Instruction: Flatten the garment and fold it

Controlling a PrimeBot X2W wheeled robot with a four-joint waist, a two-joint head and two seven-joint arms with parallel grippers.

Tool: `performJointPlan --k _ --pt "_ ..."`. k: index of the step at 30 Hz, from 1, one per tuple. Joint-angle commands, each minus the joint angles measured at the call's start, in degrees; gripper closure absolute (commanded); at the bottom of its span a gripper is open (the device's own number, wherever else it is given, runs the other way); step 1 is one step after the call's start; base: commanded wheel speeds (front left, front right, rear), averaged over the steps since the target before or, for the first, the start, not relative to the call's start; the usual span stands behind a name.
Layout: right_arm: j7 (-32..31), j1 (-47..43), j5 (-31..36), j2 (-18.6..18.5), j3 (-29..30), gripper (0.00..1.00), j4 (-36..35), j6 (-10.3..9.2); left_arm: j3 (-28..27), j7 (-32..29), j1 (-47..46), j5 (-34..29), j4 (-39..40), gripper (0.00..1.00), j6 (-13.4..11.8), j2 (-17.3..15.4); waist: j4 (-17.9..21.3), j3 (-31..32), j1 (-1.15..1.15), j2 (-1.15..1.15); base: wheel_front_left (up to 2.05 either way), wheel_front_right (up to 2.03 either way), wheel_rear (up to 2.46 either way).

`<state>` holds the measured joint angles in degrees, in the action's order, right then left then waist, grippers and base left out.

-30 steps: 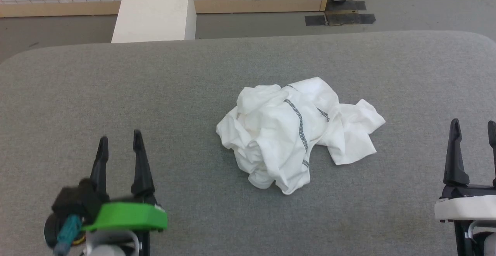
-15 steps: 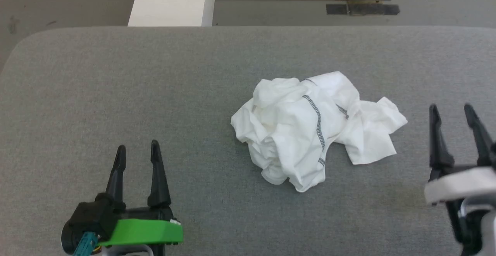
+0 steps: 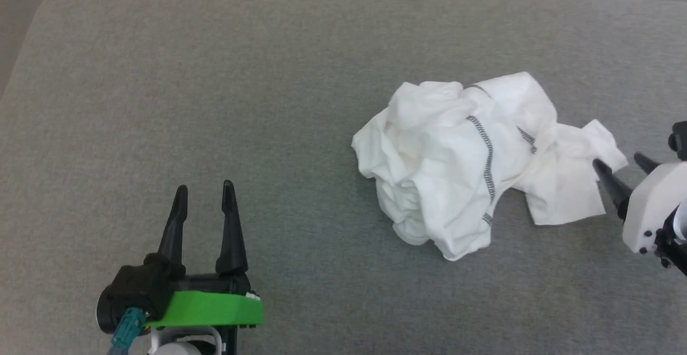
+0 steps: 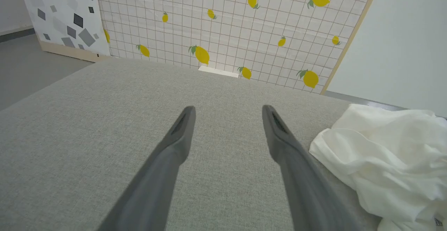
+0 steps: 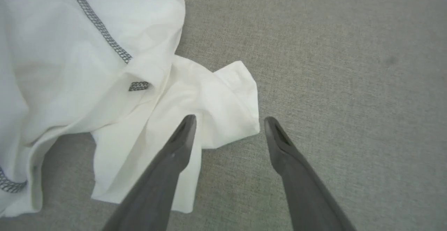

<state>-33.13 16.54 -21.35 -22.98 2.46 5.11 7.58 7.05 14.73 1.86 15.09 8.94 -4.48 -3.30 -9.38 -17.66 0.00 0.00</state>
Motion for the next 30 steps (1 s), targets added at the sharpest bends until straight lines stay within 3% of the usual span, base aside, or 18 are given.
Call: performJointPlan --k 1,9,10,11,12,20,24,30 --pt "-1.6 0.7 -0.6 0.0 0.0 0.0 1.2 -0.09 0.1 0.3 -1.1 -0.8 -0.4 0.0 0.6 0.4 -2.3 -2.1 0.0 0.0 0.0 0.0 0.0" --pt "-3.0 0.3 0.3 1.1 -0.7 0.0 7.1 -0.09 1.3 0.3 -2.0 -0.1 -1.2 0.0 0.3 0.4 -3.9 -2.2 0.0 0.0 0.0 0.0 0.0" --pt "-2.6 0.3 0.3 1.1 -1.1 0.4 7.5 -0.09 1.3 0.3 -2.0 -0.1 -1.3 0.0 0.2 0.4 -3.9 -2.0 0.0 0.0 0.0 0.0 0.0" --pt "-2.0 0.4 0.6 1.0 -1.5 0.87 7.9 -0.09 1.3 0.3 -2.0 -0.2 -1.4 0.0 0.1 0.4 -3.7 -1.7 0.0 0.0 0.0 0.0 0.0" --pt "-1.4 0.5 0.8 0.9 -2.0 1.0 8.0 -0.09 1.3 0.3 -2.0 -0.3 -1.4 0.0 0.0 0.4 -3.6 -1.5 0.0 0.0 0.0 0.0 0.0" --pt "5.3 4.3 1.4 -1.8 0.0 1.0 7.0 -0.09 -0.5 0.3 -0.6 -0.8 -2.1 0.0 0.1 0.4 -0.2 3.1 0.0 0.0 0.0 0.0 0.0" --pt "7.0 4.8 2.6 -4.1 5.7 1.0 6.8 -0.09 -1.2 0.3 0.5 -0.9 -2.2 0.0 0.2 0.4 1.2 5.4 0.0 0.0 0.0 0.0 0.0" --pt "7.6 -0.4 8.2 -8.7 18.8 1.0 8.4 -0.09 -2.2 0.3 2.1 -1.4 -1.7 0.0 0.7 0.4 1.7 6.4 0.0 0.0 0.0 0.0 0.0"
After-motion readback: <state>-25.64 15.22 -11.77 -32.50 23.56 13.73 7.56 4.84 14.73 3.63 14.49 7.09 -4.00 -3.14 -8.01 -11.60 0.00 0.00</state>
